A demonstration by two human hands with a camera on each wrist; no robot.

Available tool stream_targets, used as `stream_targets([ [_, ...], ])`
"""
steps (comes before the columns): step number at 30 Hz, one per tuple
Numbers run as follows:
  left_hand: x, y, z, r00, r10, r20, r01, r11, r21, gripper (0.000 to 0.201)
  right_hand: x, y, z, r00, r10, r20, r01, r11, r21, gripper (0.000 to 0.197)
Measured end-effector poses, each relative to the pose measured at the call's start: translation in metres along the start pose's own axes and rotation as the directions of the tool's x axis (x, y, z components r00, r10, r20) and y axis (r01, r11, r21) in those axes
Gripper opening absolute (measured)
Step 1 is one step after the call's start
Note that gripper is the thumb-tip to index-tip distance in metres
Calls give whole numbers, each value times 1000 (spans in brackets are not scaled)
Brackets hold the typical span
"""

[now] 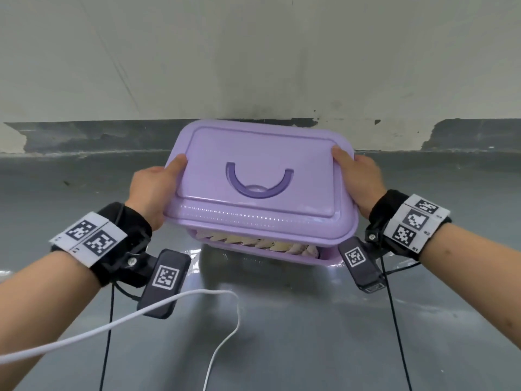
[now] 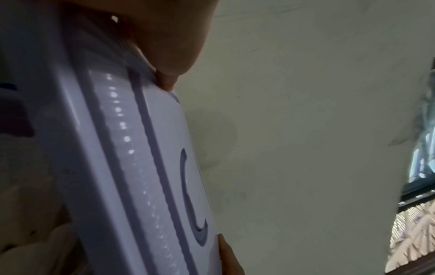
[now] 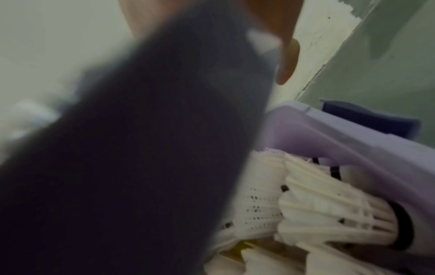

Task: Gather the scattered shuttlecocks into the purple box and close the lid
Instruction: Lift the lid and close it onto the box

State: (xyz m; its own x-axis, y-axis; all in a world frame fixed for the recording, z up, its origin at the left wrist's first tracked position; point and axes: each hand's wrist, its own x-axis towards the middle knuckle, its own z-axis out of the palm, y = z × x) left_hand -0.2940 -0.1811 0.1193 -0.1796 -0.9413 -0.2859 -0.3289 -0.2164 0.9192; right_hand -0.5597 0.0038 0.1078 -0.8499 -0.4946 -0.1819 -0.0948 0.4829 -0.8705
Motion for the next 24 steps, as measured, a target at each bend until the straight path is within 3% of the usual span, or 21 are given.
stream_targets([
  [3, -2, -1, 3, 1000, 27, 12, -28, 999, 39, 35, -1, 6, -4, 1000, 3, -20, -4, 999, -34, 49],
  [8, -14, -29, 19, 997, 76, 27, -80, 976, 203, 35, -13, 37, 0, 1000, 6, 1, -6, 960, -279, 71],
  [11, -11, -44, 23, 989, 137, 50, -146, 950, 275, 37, -17, 50, 7, 999, 37, 12, -31, 948, -316, 63],
  [17, 1, -61, 21, 993, 61, 100, -91, 939, 331, 52, -13, 65, 28, 998, 62, 9, -57, 954, -294, 73],
  [24, 12, -61, 31, 994, 28, 106, -70, 907, 415, 51, -2, 63, 18, 997, 33, 70, 7, 864, -503, 54],
])
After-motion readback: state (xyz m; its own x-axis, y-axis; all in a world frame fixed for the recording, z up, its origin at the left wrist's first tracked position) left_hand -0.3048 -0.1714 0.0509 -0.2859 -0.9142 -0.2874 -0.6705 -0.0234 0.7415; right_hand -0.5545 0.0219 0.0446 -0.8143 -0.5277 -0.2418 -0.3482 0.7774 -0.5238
